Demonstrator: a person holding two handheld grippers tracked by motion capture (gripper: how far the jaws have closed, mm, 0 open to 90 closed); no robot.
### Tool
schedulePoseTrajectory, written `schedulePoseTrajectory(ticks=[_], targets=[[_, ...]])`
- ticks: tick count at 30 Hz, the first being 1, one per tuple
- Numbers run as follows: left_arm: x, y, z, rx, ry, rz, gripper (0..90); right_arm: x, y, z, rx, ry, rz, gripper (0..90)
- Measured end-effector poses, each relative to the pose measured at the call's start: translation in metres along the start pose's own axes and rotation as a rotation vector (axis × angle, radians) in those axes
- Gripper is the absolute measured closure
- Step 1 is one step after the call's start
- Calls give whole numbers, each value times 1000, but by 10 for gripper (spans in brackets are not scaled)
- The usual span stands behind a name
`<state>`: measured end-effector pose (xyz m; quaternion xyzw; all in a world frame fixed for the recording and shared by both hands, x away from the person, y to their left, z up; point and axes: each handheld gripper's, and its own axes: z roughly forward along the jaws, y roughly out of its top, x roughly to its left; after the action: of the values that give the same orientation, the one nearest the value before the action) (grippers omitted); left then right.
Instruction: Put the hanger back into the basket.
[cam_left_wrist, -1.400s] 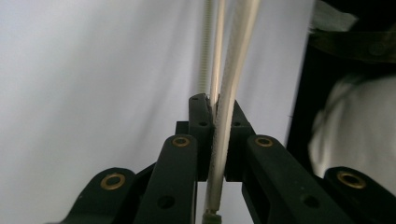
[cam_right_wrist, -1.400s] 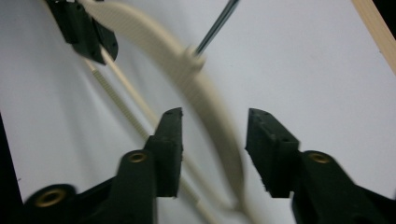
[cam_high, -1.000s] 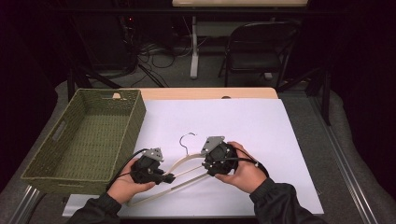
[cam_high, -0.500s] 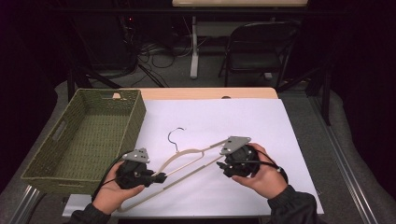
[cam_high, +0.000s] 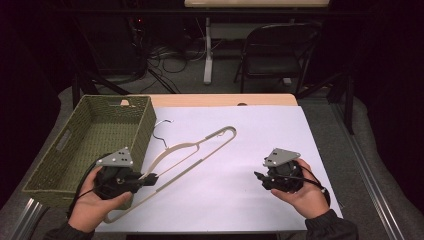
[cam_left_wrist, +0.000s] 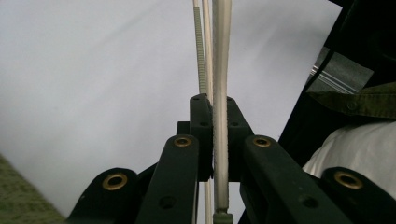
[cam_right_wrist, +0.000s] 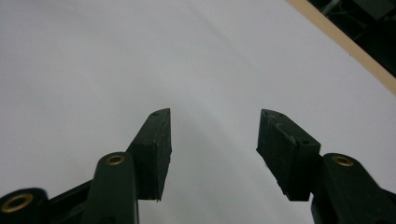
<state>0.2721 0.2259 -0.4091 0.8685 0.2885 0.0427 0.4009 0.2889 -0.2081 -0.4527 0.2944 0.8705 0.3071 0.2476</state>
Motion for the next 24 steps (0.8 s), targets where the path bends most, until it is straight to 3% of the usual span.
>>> schedulePoseTrajectory(ticks=[5, 11, 19, 24], targets=[[13, 0, -16, -19, 27, -23, 871, -9, -18, 6, 50, 15, 95, 419], [32, 2, -37, -39, 59, -50, 872, -15, -40, 17, 8, 33, 194, 404], [64, 2, -68, -41, 138, -56, 872, -22, -62, 23, -28, 13, 281, 404], [92, -4, -86, -31, 190, -69, 871, -26, -73, 24, -43, 2, 308, 398]])
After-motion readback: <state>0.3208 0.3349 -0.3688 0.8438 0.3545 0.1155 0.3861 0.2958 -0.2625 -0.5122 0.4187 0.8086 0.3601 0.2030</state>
